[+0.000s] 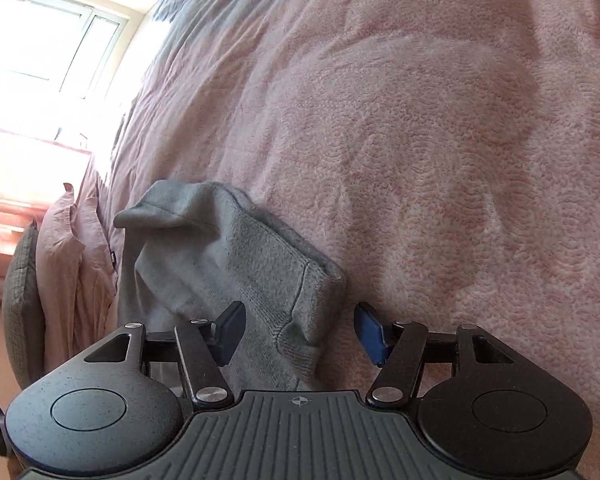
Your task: Fold clothes
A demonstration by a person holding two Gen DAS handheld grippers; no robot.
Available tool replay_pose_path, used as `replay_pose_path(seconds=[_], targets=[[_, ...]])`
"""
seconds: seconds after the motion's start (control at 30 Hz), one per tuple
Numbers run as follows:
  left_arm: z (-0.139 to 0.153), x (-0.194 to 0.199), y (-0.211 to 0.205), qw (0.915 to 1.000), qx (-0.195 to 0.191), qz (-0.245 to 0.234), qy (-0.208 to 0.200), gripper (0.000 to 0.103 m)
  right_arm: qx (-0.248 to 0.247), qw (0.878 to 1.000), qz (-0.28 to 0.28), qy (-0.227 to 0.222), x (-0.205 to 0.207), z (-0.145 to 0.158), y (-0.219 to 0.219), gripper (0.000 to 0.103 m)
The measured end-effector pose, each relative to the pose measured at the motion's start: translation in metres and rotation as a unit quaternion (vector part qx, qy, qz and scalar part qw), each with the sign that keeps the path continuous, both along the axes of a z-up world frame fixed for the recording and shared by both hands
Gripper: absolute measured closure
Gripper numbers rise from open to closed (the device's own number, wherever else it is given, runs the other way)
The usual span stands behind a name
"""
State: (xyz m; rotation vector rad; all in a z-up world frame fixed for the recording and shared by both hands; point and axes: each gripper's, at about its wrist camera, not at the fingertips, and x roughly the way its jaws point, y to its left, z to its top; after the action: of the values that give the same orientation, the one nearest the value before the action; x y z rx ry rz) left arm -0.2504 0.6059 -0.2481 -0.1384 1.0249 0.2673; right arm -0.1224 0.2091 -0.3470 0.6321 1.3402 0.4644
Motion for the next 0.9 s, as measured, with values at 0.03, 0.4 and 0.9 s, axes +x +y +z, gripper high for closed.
replay_pose_path(seconds=[0.03, 0.4, 0.9], targets=[[-0.002, 0.023, -0.005, 0.9991, 0.017, -0.038, -0.001, 0.041, 0.004, 1.0, -0.006, 0.001, 0.001, -0.003, 0.002, 0.046], [-0.09, 0.148, -0.037, 0.9352, 0.185, -0.292, 0.078, 0.093, -0.033, 0.998, 0.009, -0.05, 0.019, 0.007, 0.005, 0.095], [0.097, 0.284, 0.012, 0.9829, 0.113, -0.007, -0.145, 0.086, 0.058, 0.938, -0.054, -0.339, 0.244, 0.192, 0.045, 0.095]])
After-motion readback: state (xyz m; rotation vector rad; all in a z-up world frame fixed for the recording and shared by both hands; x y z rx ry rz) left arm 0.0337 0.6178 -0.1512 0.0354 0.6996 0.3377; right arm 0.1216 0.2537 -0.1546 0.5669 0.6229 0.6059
